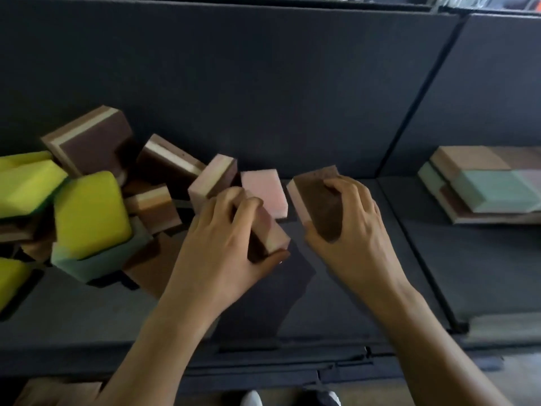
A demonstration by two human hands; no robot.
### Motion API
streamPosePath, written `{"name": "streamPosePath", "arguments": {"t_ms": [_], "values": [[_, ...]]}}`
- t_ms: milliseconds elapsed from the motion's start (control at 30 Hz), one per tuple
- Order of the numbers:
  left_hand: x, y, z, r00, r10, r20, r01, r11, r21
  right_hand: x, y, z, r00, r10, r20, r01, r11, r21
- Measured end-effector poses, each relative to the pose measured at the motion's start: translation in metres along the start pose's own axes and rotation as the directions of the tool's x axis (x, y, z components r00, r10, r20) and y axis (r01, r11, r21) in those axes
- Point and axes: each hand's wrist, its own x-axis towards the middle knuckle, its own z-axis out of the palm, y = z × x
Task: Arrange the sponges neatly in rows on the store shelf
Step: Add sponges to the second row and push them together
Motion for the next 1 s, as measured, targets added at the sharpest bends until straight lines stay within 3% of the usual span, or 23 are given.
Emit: {"name": "streamPosePath", "arguments": {"t_ms": [300,567,800,1000], "values": [[0.041,0.109,0.045,0.979,0.2,0.024,-0.195,0.971,-0.137,-0.03,0.09,-0.078,0.987,0.108,-0.121,-0.115,0.992,-0.048],[0.075,0.254,0.107,0.948,0.315,0.045,-0.302,0.936,-0.182,-0.063,0.207,-0.185,0.966,0.184,-0.181,-0.209,0.97,-0.126],[0.081,0.321,0.142,0.962,0.268,0.056,-0.255,0.952,-0.168,-0.074,0.273,-0.234,0.984,0.129,-0.124,-0.147,0.979,-0.142],[0.078,0.329,0.148,0.98,0.185,0.076,-0.176,0.978,-0.113,-0.069,0.285,-0.239,0.996,0.071,-0.06,-0.078,0.989,-0.122]]}}
